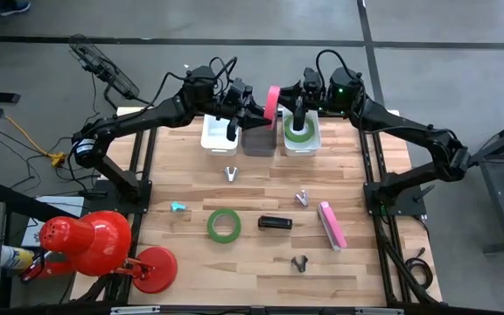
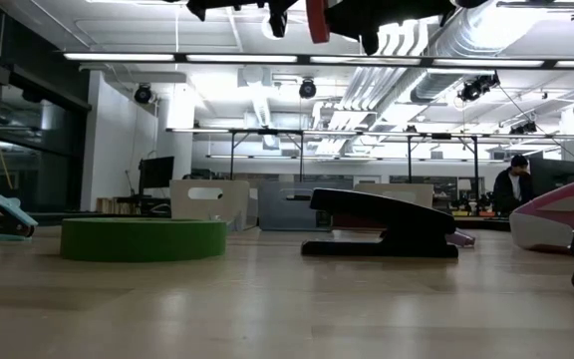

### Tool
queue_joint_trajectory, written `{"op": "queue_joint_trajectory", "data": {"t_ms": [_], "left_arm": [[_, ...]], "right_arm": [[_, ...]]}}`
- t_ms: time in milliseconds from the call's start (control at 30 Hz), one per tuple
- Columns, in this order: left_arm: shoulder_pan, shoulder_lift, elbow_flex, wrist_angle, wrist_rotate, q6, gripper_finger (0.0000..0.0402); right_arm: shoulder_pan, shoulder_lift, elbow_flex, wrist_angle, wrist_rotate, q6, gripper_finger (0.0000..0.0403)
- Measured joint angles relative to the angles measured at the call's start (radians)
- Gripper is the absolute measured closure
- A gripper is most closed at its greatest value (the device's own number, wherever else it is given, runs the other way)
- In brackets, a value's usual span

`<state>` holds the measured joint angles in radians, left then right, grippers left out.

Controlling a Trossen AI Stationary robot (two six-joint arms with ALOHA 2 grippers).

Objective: Pick and place Stapler, Stapler remover, tape
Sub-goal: Put the pink tape into the right white bin

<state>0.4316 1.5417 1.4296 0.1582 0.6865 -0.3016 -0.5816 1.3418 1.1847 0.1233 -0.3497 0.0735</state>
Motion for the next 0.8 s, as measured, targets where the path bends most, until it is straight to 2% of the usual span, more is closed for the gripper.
{"op": "queue_joint_trajectory", "data": {"t_ms": [133,233,567,800], "left_arm": [[0.0,-0.001,0.0,-0.002,0.001,-0.014,0.0255],[0.0,-0.001,0.0,-0.002,0.0,-0.015,0.0238],[0.009,-0.002,0.0,-0.011,-0.01,-0.001,0.0231],[0.086,-0.046,0.0,-0.151,-0.023,0.013,0.023]], "right_arm": [[-0.001,0.0,0.0,0.0,0.003,0.019,0.0328],[-0.001,0.0,0.0,-0.002,0.006,0.025,0.0328],[-0.017,0.0,0.0,-0.035,0.003,0.035,0.0328],[-0.04,-0.023,-0.001,-0.086,0.008,0.032,0.0328]]}}
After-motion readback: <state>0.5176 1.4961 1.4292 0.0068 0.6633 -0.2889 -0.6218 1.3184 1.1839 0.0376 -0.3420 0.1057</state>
